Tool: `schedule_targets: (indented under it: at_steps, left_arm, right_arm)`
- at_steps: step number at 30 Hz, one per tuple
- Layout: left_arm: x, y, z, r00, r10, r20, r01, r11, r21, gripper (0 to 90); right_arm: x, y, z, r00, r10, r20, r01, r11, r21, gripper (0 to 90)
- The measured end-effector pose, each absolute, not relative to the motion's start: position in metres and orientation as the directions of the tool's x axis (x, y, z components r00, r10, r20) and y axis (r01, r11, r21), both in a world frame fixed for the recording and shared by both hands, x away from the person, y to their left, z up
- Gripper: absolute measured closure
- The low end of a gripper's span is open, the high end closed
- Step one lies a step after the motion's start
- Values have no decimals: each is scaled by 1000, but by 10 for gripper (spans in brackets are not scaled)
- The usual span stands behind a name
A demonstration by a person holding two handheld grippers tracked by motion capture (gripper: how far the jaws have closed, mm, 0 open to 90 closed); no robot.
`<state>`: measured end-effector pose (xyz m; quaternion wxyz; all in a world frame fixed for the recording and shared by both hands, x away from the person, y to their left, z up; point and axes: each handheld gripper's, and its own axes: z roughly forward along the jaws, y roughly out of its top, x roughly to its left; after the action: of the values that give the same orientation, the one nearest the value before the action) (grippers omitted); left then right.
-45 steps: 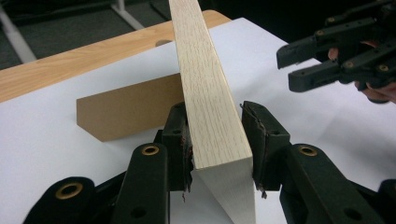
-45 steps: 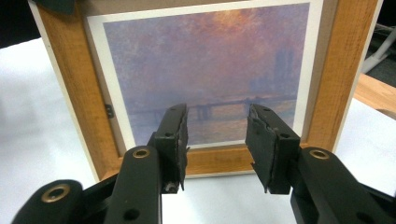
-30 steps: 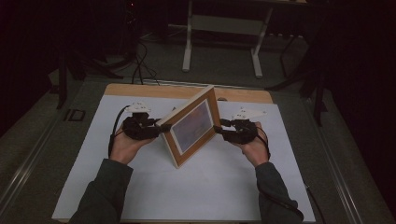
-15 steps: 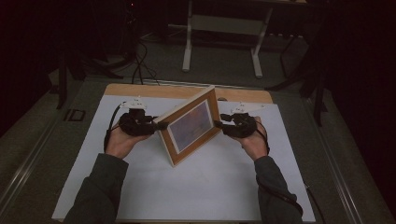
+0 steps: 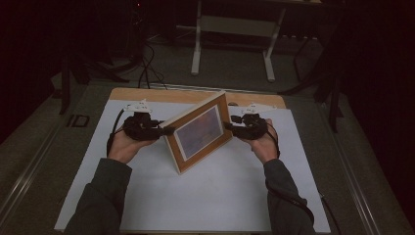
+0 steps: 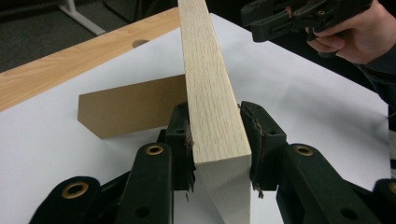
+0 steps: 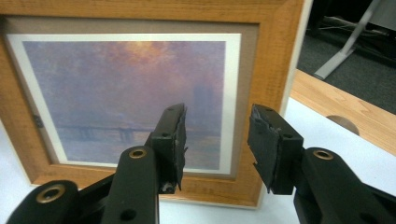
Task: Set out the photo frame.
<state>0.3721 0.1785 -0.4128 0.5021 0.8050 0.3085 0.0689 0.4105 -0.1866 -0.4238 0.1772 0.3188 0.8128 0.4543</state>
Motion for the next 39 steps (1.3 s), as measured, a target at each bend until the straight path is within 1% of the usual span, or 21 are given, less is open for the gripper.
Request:
schedule_targets:
  at_steps: [4, 10, 24, 28, 30, 32, 33, 34, 36, 38, 39]
  left_arm:
    - [375, 180, -414, 803, 555, -217, 435, -297, 850, 683]
    - [379, 181, -413, 816, 534, -221, 431, -309, 848, 685]
    - [387, 179, -413, 849, 471, -239, 421, -329, 845, 695]
    - [388, 180, -413, 847, 469, -249, 427, -324, 844, 693]
    - [387, 179, -413, 838, 488, -245, 434, -323, 841, 670]
    - [386, 179, -414, 834, 494, -244, 436, -322, 840, 609]
    - [383, 179, -414, 824, 514, -240, 439, -309, 844, 609]
    - [381, 180, -415, 819, 518, -246, 443, -299, 845, 573]
    - [377, 181, -418, 802, 542, -250, 453, -280, 847, 544]
    - [375, 182, -421, 792, 554, -257, 461, -266, 847, 538]
    - [370, 184, -424, 769, 585, -257, 475, -255, 842, 538]
  right_arm:
    - [413, -191, -423, -722, 692, 7, 363, 371, 855, 534]
    - [418, -195, -421, -725, 688, -27, 357, 409, 840, 501]
    - [431, -202, -420, -708, 706, -12, 378, 392, 839, 453]
    - [432, -207, -420, -709, 705, -7, 383, 394, 835, 440]
    - [433, -209, -419, -708, 706, 2, 387, 385, 838, 426]
    - [434, -209, -419, -711, 703, 7, 386, 382, 840, 420]
    - [435, -209, -419, -715, 699, 12, 385, 379, 841, 415]
    - [436, -208, -420, -724, 690, 19, 384, 380, 842, 403]
    - [440, -203, -422, -728, 685, 14, 381, 389, 839, 391]
    - [440, -203, -422, -728, 685, 14, 381, 389, 839, 391]
    - [442, -202, -423, -728, 685, 18, 382, 384, 841, 388]
